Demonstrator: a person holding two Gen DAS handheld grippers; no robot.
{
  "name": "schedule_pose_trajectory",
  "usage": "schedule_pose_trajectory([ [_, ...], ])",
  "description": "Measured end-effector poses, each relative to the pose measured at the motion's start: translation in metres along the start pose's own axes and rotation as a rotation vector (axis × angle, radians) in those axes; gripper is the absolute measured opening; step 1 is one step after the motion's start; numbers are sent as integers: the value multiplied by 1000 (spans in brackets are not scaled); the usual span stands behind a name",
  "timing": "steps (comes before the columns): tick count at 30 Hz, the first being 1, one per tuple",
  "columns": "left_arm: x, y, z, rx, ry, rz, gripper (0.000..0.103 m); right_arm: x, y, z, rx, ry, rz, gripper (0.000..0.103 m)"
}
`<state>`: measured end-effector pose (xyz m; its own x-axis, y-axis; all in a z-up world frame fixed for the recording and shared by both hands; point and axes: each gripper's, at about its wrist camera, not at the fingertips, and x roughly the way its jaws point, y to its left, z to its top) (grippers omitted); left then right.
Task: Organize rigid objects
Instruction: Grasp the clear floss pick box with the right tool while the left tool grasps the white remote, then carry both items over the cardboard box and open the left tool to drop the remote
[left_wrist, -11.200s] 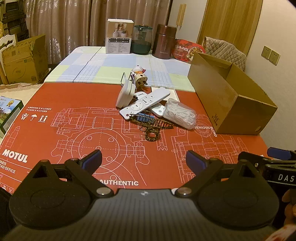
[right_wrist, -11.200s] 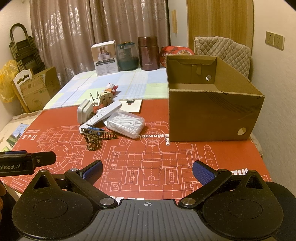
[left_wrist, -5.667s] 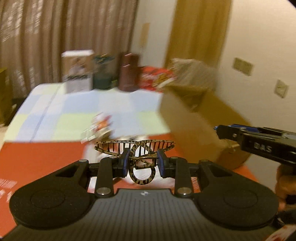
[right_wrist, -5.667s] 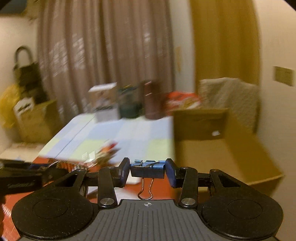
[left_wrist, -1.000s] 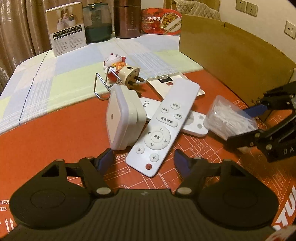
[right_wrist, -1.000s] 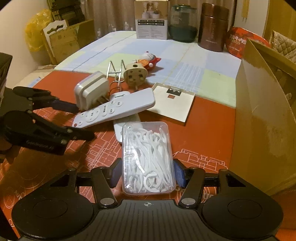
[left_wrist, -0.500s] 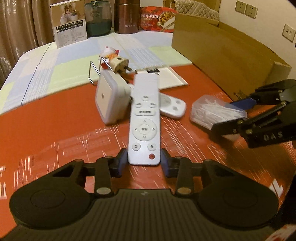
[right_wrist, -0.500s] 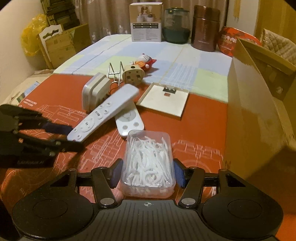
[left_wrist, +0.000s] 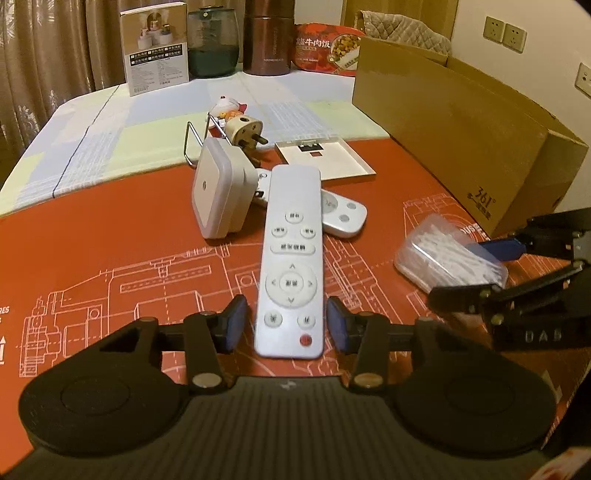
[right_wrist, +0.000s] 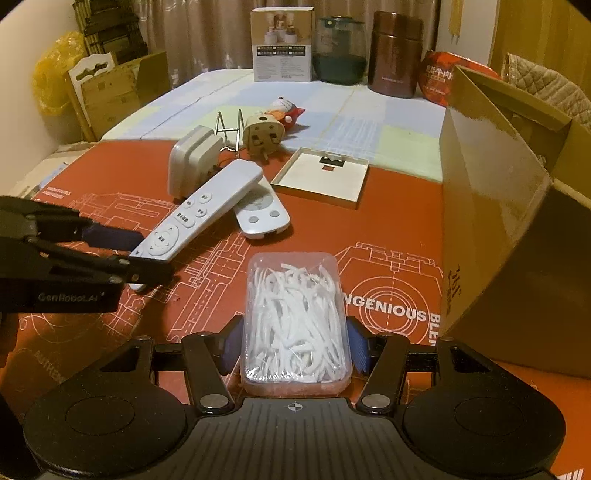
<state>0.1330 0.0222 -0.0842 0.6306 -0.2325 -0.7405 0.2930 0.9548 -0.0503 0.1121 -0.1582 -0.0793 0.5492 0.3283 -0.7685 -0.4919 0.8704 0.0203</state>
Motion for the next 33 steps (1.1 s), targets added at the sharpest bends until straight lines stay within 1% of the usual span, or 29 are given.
schedule_pose_trajectory([
  [4, 5, -3, 3, 16, -15, 10, 42, 4, -3, 0, 20, -1, 5, 56],
  [9, 12, -3, 9, 2, -27, 4, 42, 4, -8, 4, 70, 2, 19, 55],
  [12, 18, -5, 14, 5, -30, 7, 42, 4, -8, 5, 80, 6, 4, 54],
  [22, 30, -8, 25, 28, -50, 40, 41, 3, -13, 6, 103, 6, 5, 54],
  [23, 30, -10, 25, 36, -50, 40, 40, 3, -13, 7, 103, 3, 6, 54],
  [24, 31, -10, 26, 43, -46, 38, 35, 2, -13, 7, 103, 2, 5, 54],
  [25, 31, -11, 26, 47, -40, 37, 34, 2, -13, 7, 104, 1, 3, 54],
  [33, 25, -12, 25, 33, -21, 41, 34, -7, -13, 12, 110, -28, -4, 54],
])
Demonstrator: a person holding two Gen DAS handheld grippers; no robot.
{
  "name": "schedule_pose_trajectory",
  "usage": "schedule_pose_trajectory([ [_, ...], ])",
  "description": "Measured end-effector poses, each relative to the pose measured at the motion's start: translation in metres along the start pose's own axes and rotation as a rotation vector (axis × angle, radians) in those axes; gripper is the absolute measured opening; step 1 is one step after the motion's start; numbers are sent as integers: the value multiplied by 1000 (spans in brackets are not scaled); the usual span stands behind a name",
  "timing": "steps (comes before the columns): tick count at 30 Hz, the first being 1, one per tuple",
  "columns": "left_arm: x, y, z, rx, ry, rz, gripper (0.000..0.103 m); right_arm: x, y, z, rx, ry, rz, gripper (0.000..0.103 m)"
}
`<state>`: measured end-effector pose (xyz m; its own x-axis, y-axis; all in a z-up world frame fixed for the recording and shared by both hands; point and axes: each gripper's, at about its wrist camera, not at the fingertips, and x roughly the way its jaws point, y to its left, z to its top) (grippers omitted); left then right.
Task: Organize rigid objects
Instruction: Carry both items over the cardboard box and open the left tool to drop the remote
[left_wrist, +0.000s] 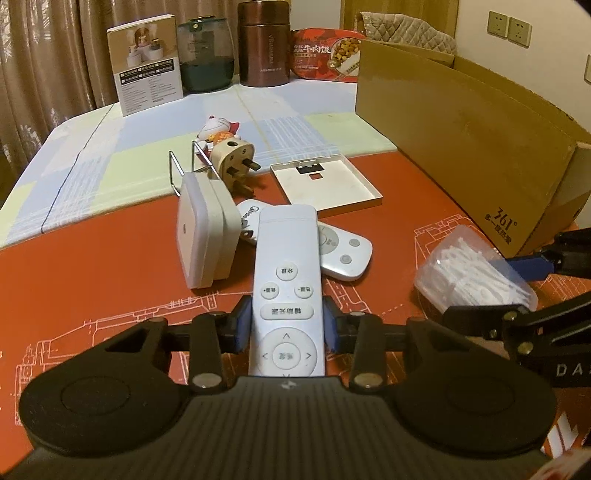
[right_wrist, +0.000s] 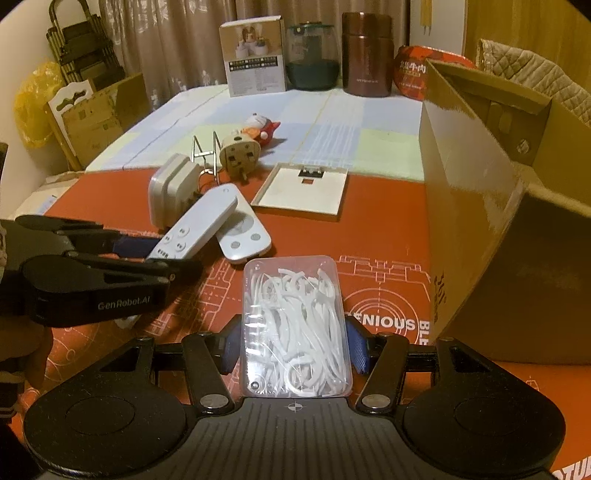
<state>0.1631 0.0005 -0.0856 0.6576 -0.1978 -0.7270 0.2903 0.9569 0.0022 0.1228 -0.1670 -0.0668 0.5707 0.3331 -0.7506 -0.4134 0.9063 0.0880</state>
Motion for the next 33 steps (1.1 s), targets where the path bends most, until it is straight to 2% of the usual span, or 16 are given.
schedule_pose_trajectory([
  [10, -41, -3, 6, -13, -53, -4, 34, -29, 9, 13, -13, -98, 7, 54],
  [20, -87, -21, 35, -76, -127, -15, 34, -88, -1, 34, -12, -261, -24, 54],
  [25, -105, -48, 63, -44, -176, -49, 34, -126, -24, 52, 3, -355, -54, 54],
  [29, -112, -76, 89, -12, -213, -87, 34, -146, -54, 65, 20, -404, -130, 54],
  [33, -111, -108, 114, 18, -239, -131, 34, -148, -96, 80, 48, -421, -202, 54],
])
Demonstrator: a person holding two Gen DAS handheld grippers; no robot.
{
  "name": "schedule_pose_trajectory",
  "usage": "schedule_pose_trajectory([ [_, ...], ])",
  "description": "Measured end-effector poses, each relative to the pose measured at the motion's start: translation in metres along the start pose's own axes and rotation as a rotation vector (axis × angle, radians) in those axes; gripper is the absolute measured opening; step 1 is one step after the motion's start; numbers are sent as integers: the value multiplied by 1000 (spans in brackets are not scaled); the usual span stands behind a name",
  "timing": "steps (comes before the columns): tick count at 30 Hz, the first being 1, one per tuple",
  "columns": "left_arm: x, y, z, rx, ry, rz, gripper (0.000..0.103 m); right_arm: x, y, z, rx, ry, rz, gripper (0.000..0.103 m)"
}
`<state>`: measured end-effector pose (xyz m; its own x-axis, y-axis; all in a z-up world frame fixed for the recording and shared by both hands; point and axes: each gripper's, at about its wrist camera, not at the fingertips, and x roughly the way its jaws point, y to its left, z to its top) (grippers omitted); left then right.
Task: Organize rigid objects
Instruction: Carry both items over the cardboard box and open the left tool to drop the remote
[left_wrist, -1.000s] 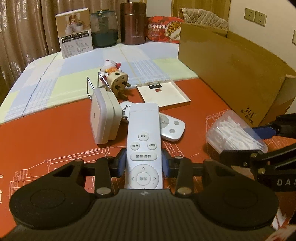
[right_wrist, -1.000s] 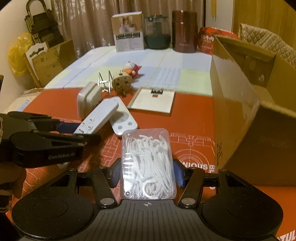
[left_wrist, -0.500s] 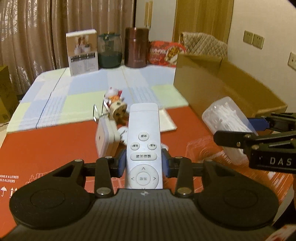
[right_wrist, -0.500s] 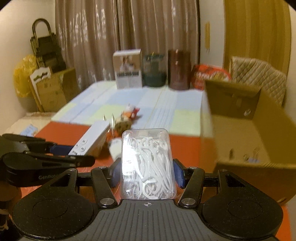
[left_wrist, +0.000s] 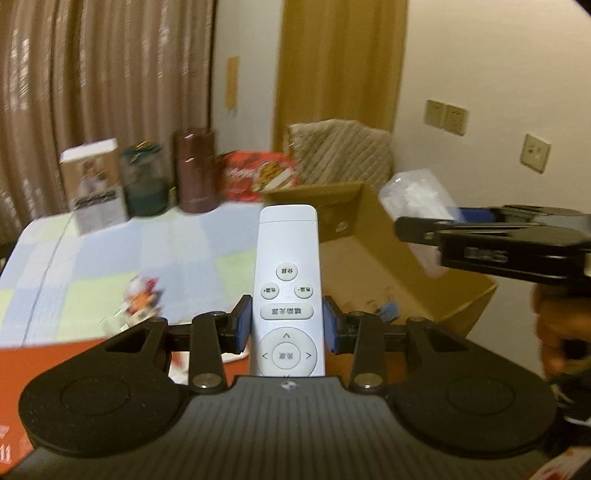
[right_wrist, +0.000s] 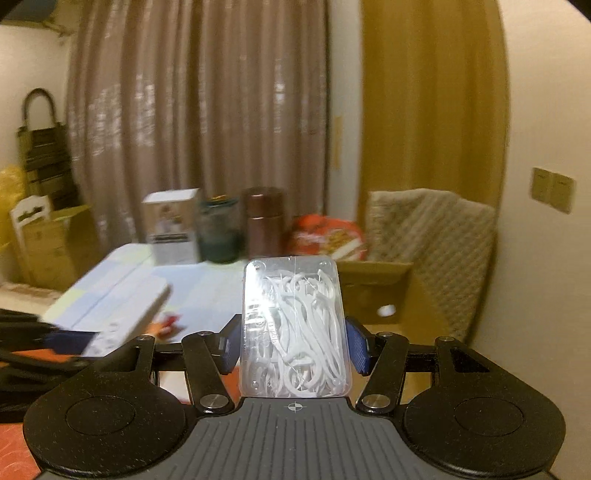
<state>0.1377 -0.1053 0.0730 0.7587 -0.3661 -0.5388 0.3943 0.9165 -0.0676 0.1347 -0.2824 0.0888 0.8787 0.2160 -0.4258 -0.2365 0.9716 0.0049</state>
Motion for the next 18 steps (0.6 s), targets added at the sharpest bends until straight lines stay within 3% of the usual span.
schedule_pose_trajectory([
  [6, 27, -37, 19, 25, 5, -54, 34, 17, -52, -9, 150, 47, -74, 54],
  [13, 68, -58, 25, 37, 49, -73, 34, 22, -78, -23, 178, 120, -110, 54],
  [18, 89, -68, 26, 50, 65, -89, 34, 26, -93, -32, 182, 144, -80, 54],
])
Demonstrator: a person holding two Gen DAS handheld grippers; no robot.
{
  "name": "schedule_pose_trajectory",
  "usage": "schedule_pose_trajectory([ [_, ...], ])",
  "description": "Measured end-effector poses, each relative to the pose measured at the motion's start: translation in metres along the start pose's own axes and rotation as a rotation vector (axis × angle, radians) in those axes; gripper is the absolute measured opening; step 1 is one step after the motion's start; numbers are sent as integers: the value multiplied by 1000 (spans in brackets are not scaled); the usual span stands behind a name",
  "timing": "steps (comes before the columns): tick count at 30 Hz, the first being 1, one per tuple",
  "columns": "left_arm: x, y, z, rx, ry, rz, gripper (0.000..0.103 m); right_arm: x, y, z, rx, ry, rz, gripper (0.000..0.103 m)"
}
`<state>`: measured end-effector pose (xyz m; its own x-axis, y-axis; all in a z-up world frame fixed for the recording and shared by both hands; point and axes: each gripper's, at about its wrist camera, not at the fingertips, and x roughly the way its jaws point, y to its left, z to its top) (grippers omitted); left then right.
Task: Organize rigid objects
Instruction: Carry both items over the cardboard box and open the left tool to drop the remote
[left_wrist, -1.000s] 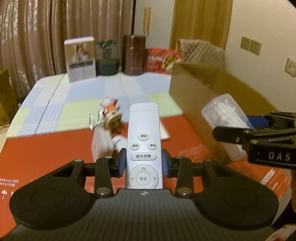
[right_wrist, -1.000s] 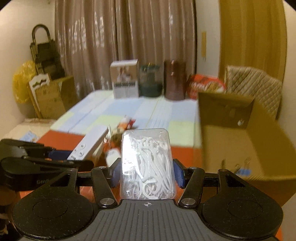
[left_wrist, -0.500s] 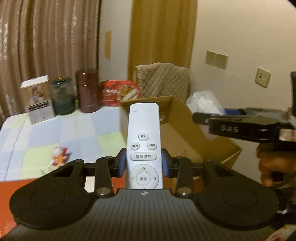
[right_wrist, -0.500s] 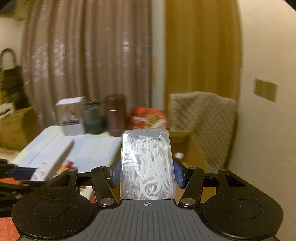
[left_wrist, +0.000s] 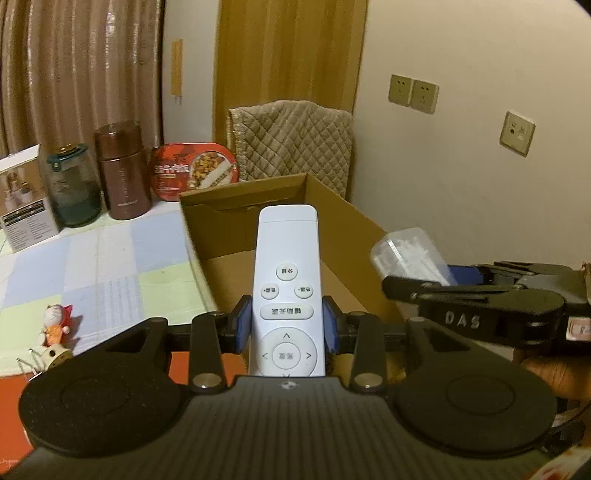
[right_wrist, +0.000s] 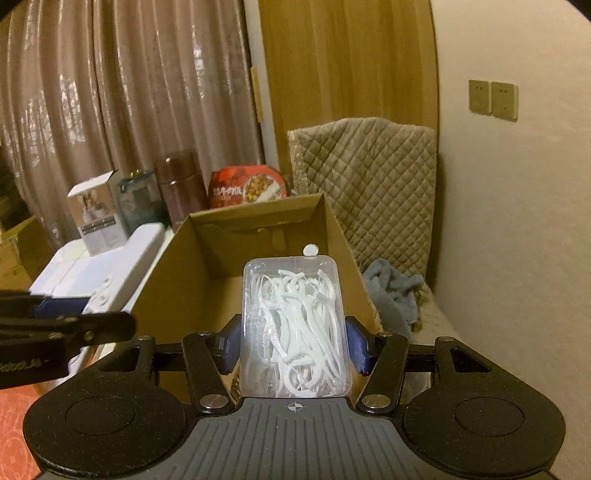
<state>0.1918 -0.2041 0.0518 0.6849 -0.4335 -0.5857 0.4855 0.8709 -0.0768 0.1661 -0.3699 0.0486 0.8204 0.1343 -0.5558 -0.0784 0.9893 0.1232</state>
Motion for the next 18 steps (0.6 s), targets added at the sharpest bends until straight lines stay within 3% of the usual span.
schedule_pose_trajectory([
  [18, 24, 5, -1, -42, 32, -27, 34, 12, -10, -3, 46, 13, -30, 54],
])
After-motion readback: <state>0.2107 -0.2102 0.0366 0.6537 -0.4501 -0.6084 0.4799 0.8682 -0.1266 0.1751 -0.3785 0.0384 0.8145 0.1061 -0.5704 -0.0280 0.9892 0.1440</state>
